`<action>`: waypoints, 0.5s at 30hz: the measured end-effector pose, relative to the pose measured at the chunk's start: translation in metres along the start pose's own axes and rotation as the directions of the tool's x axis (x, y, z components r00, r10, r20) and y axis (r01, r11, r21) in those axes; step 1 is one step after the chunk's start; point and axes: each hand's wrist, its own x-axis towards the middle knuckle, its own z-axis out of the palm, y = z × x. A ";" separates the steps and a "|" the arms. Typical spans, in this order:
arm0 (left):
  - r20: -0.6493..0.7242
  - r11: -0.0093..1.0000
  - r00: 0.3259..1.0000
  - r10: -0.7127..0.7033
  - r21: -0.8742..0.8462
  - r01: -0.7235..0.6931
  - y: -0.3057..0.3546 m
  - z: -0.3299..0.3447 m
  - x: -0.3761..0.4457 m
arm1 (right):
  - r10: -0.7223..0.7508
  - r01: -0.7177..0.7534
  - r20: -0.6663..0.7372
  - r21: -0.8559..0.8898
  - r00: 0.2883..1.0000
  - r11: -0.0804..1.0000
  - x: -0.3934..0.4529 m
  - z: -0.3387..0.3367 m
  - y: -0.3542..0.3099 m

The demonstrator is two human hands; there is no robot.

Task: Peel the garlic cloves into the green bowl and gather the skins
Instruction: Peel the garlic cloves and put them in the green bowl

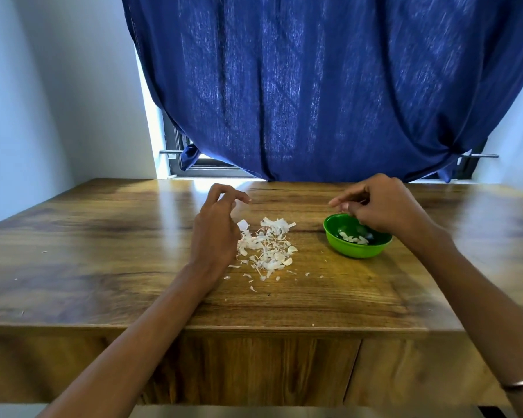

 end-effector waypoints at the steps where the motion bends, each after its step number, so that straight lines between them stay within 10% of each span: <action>1: 0.017 1.000 1.000 -0.018 0.017 0.018 0.000 0.000 -0.001 | -0.027 0.027 -0.001 0.016 1.000 1.000 0.000 0.006 -0.007; 15: -0.174 0.996 0.981 -0.087 -0.025 0.084 -0.035 -0.011 0.003 | -0.210 0.203 0.175 0.054 0.962 0.978 0.000 0.111 -0.102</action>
